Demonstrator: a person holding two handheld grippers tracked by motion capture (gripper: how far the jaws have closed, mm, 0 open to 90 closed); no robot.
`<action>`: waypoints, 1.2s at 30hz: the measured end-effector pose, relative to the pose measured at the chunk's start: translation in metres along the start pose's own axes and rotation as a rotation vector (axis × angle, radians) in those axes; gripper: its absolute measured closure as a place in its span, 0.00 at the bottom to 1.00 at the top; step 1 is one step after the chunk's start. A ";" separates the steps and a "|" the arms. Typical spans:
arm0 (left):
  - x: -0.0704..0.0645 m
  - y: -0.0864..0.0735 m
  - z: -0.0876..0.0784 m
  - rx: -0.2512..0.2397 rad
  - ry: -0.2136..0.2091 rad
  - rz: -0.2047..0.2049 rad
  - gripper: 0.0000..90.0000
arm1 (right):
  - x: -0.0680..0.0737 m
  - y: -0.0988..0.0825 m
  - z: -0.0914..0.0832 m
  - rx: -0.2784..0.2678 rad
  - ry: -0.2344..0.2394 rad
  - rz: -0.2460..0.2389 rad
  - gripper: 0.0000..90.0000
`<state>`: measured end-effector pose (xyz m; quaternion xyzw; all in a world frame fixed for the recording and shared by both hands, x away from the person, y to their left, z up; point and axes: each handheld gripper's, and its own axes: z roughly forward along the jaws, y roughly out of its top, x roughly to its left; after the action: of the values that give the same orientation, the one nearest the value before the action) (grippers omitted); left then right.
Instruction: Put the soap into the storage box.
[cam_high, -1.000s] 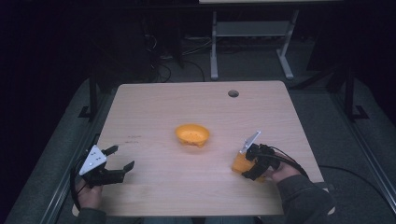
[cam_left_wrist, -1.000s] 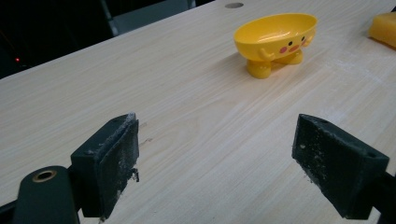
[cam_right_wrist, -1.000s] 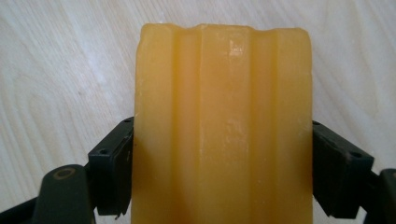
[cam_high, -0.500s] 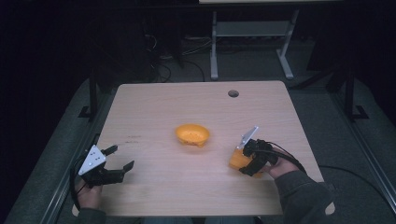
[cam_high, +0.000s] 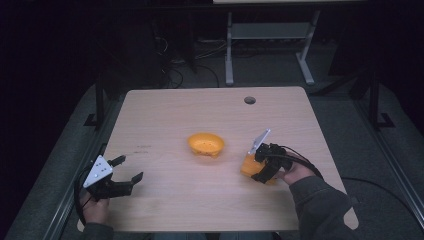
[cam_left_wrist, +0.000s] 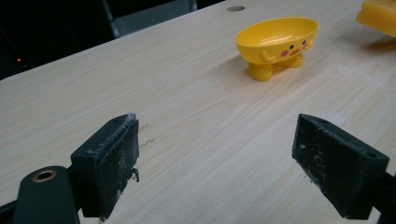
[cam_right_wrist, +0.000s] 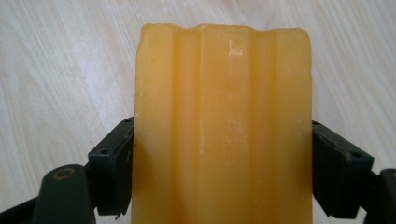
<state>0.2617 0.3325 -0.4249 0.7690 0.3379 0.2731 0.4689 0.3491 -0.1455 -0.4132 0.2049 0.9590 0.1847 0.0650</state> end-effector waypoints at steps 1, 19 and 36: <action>0.000 0.000 0.000 0.000 0.000 0.000 0.15 | 0.000 0.001 -0.001 -0.005 -0.001 0.001 0.23; 0.001 0.000 0.000 -0.003 0.001 -0.001 0.15 | -0.001 0.022 -0.004 -0.026 0.011 -0.035 0.23; 0.001 0.000 -0.001 -0.007 0.002 -0.003 0.15 | -0.006 0.049 -0.007 -0.025 0.013 -0.070 0.23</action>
<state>0.2617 0.3338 -0.4245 0.7665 0.3388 0.2744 0.4716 0.3711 -0.1086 -0.3882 0.1691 0.9636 0.1958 0.0677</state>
